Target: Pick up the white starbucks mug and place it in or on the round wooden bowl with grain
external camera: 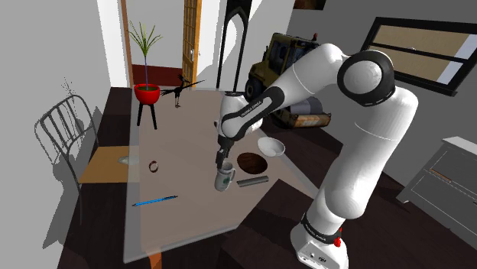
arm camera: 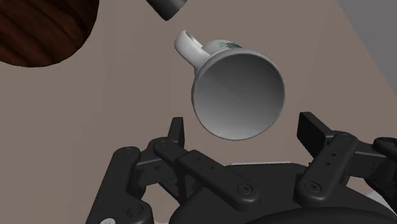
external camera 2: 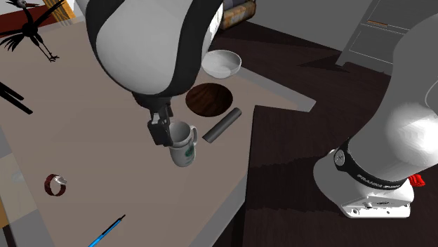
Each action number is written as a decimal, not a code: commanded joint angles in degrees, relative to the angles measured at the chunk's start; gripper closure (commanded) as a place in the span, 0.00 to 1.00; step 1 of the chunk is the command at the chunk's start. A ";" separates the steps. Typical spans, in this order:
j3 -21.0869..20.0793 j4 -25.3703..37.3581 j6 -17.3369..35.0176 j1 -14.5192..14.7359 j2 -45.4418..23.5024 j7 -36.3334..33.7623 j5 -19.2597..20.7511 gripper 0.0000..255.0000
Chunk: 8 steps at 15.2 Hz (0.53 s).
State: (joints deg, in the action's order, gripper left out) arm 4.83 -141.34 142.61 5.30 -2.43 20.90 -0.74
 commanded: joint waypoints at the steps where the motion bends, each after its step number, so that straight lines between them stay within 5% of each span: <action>1: -0.14 0.24 1.75 0.10 -1.77 0.23 -0.31 0.00; 8: -0.32 -0.23 6.19 0.04 -5.76 0.74 -1.02 0.00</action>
State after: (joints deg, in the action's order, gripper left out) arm 4.53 -141.61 148.63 5.33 -8.02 21.62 -1.73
